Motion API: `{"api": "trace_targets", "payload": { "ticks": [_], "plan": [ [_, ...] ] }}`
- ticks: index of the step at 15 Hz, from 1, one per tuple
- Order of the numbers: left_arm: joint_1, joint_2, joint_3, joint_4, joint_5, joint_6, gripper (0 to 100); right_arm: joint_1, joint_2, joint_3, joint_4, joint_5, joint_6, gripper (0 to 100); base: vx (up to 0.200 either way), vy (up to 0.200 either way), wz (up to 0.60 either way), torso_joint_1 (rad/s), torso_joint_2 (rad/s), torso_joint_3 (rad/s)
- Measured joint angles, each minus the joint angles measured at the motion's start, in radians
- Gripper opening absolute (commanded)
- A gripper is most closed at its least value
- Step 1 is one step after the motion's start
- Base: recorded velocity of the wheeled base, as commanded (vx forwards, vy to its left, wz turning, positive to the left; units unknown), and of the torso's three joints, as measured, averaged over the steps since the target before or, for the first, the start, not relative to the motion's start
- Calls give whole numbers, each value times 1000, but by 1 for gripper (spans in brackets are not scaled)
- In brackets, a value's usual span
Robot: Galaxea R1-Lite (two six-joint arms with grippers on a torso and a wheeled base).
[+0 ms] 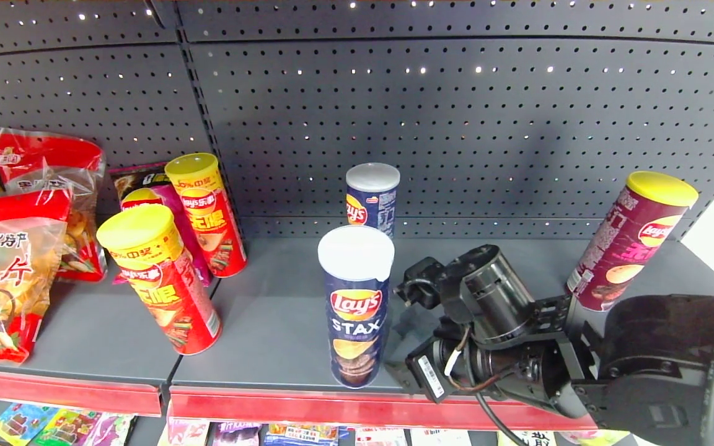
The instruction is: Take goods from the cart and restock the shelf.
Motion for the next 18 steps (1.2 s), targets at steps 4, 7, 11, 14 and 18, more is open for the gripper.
{"api": "trace_targets", "payload": {
  "ticks": [4,7,11,14,18],
  "plan": [
    [0,0,0,0,0,0,100,-22,-57,45,2,-25,5,100,0,0,0,0,0,0],
    [0,0,0,0,0,0,100,-34,-143,110,3,-25,7,100,0,0,0,0,0,0],
    [0,0,0,0,0,0,100,-39,-336,247,6,-6,3,100,0,0,0,0,0,0],
    [0,0,0,0,0,0,100,-75,-552,366,17,63,-40,100,0,0,0,0,0,0],
    [0,0,0,0,0,0,100,-430,-903,484,138,296,-188,100,0,0,0,0,0,0]
  ]
}}
